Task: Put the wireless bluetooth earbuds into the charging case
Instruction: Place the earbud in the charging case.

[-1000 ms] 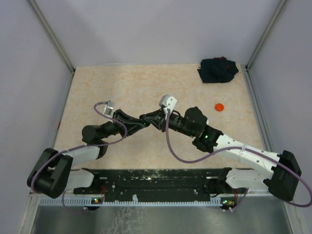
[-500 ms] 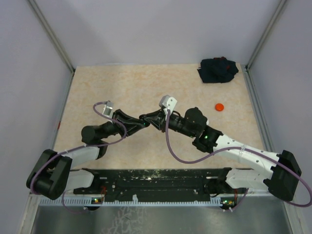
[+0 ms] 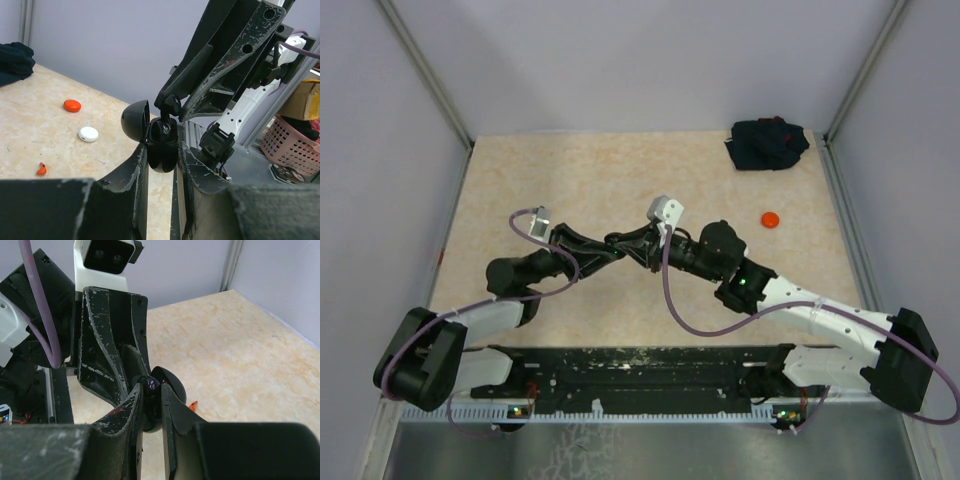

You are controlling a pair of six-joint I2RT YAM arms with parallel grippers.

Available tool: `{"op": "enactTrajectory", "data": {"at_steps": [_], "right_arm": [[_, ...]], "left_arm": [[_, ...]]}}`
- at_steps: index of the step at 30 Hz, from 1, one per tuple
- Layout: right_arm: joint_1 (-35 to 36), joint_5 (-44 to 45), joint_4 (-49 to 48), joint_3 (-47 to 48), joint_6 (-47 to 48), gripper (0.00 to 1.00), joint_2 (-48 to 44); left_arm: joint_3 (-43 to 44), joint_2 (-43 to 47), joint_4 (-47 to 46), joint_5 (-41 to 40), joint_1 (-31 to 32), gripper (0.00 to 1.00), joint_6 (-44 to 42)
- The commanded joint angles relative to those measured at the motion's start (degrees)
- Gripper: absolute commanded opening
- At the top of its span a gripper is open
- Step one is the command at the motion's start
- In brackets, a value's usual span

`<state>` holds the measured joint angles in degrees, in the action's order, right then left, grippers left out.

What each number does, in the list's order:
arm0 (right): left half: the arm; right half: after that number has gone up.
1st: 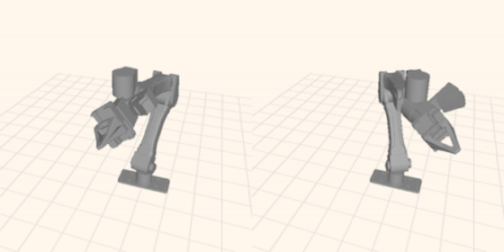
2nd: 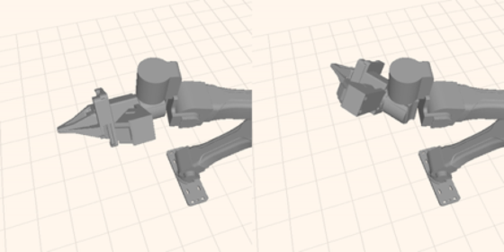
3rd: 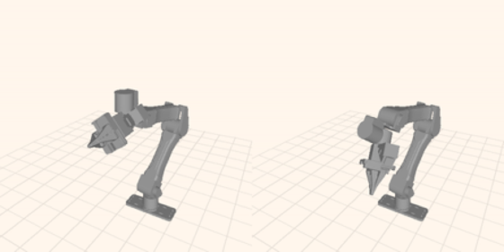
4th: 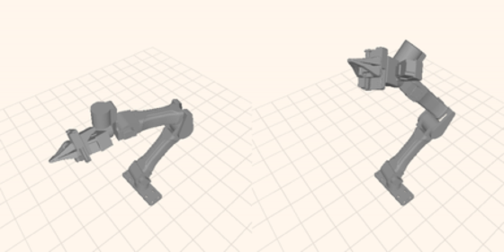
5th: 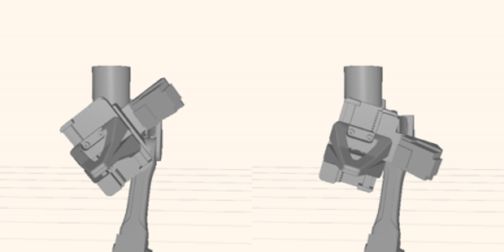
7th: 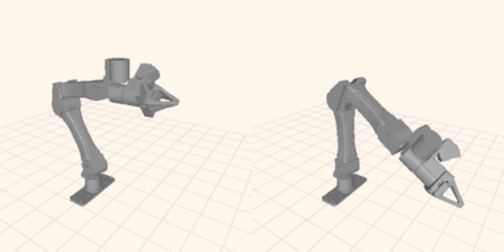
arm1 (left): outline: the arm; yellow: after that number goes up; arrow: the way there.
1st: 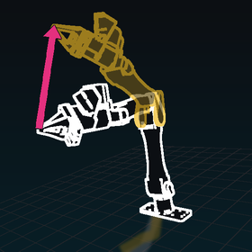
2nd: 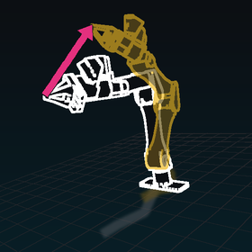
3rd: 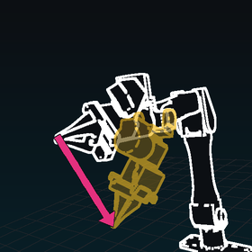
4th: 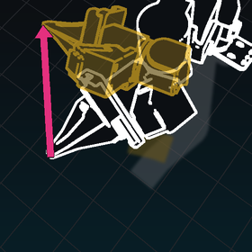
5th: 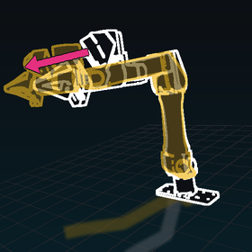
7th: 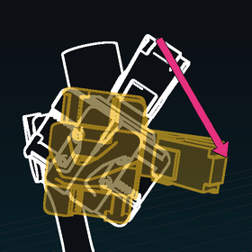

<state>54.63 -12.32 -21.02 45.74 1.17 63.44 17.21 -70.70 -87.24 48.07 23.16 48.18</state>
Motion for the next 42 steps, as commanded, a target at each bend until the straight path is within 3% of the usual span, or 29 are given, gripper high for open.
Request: {"op": "enactTrajectory", "data": {"at_steps": [1, 34, 42], "right_arm": [[0.7, -3.0, -2.2, 0.1, -1.4, 0.11, -0.3], [0.7, -10.3, 7.7, 3.3, 2.1, 0.21, 2.6], [0.7, -6.0, 8.8, 3.7, 1.1, 0.44, 0.3]], "left_arm": [[1.9, 1.1, -7.9, -1.7, 0.2, 0.00, -0.7], [1.9, 7.9, 2.9, -1.4, 0.2, 0.00, -11.1], [1.5, 9.2, 8.1, -2.2, 0.2, 0.00, -16.0]]}}
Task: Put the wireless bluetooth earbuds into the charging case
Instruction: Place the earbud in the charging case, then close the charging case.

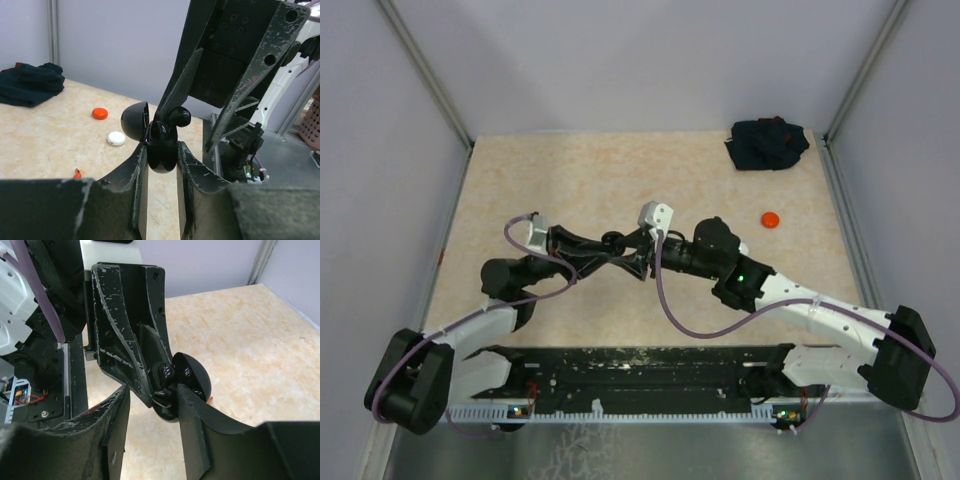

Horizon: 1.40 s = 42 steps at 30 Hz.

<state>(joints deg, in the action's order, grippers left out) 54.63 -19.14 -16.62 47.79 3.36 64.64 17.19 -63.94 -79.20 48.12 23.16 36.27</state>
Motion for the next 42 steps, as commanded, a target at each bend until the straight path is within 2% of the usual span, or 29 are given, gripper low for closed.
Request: {"op": "enactTrajectory", "data": {"at_steps": [1, 7, 13, 25, 37, 42], "right_arm": [[0.7, 1.4, 4.9, 1.9, -1.3, 0.47, -1.2], [0.7, 8.3, 8.4, 3.2, -4.7, 0.54, -3.4], [0.7, 16.4, 13.0, 5.3, -8.5, 0.57, -4.3], [0.7, 15.8, 10.6, 7.6, -14.3, 0.72, -2.6], [0.7, 18.5, 7.9, 9.9, -18.3, 0.73, 2.3], [0.3, 21.1, 9.7, 9.6, -17.6, 0.73, 1.8]], "left_arm": [[1.5, 3.0, 1.8, -2.6, 0.3, 0.00, -5.5], [1.1, 6.3, 10.7, -5.7, 0.4, 0.00, -13.3], [0.9, 6.7, 11.5, -6.0, 0.4, 0.00, -14.1], [0.8, 5.9, 11.1, -5.9, 0.4, 0.00, -13.8], [0.8, 6.0, 11.4, -5.7, 0.8, 0.00, -13.9], [0.5, 6.5, 11.2, -5.7, 0.8, 0.00, -13.6]]}}
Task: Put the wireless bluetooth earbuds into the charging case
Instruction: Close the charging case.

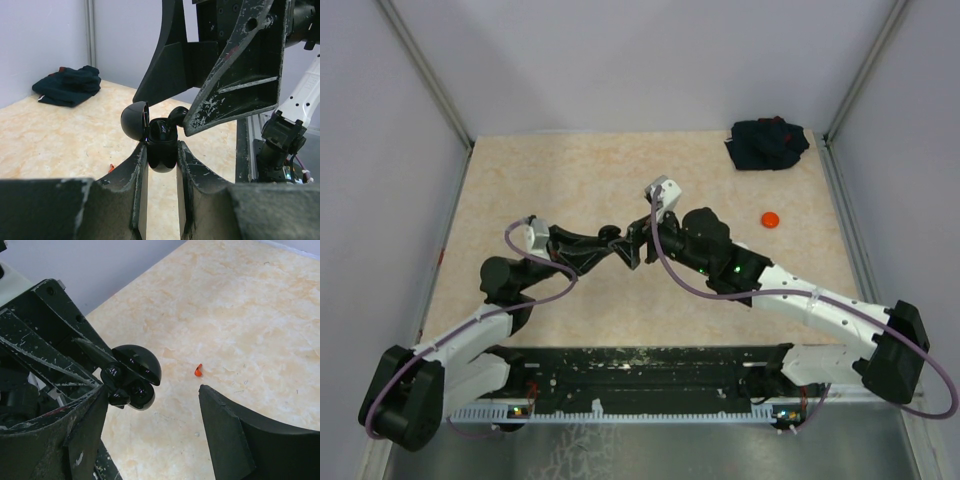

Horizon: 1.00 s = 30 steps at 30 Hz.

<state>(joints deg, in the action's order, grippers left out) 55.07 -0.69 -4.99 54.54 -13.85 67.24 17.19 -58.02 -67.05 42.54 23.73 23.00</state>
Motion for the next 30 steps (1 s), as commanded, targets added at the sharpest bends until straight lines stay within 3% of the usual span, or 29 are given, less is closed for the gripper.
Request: {"op": "enactTrajectory", "data": {"at_steps": [1, 17, 30], "right_arm": [[-0.4, 2.7, -1.5, 2.7, -0.2, 0.73, -1.2], [-7.5, -7.2, 3.3, 0.4, 4.9, 0.74, -6.6], [-10.9, -30.8, 6.0, 7.1, 5.0, 0.78, 0.2]], "left_arm": [[0.5, 0.6, -1.1, -0.2, 0.3, 0.00, -0.3], [0.2, -2.2, -9.4, 3.4, 0.3, 0.00, 4.6], [1.8, -4.9, -11.6, 10.1, 0.3, 0.00, 6.1]]}}
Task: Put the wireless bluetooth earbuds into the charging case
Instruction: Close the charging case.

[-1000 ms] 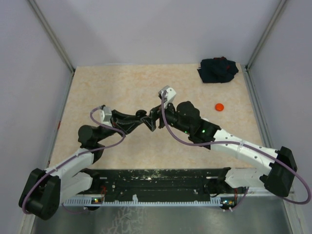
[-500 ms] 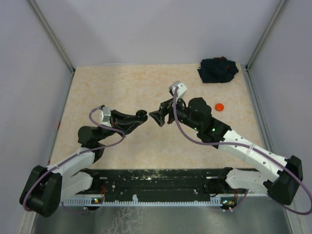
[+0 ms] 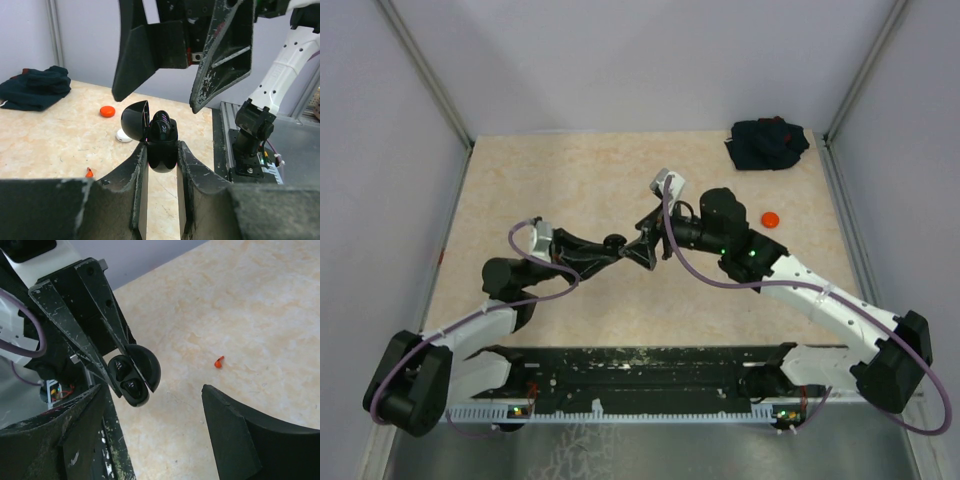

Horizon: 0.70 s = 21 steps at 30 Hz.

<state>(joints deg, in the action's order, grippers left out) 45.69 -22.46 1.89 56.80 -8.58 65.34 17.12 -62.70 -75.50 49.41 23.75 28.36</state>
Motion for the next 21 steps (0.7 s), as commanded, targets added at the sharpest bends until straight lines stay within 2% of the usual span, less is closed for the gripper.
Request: {"op": "enactTrajectory", "data": {"at_steps": [1, 11, 21], "right_arm": [[-1.7, -10.0, -0.7, 5.3, -0.4, 0.78, 2.7], [-2.0, -21.8, -1.9, 7.8, -2.4, 0.72, 7.6], [-2.9, -24.9, -4.4, 6.2, -2.4, 0.64, 4.6]], "left_arm": [[2.0, -0.4, -3.3, 3.6, 0.3, 0.00, 0.8], [2.4, -1.6, -4.6, 4.6, 0.4, 0.00, 1.3], [2.8, -2.1, -2.1, 3.8, 0.4, 0.00, 0.7]]}}
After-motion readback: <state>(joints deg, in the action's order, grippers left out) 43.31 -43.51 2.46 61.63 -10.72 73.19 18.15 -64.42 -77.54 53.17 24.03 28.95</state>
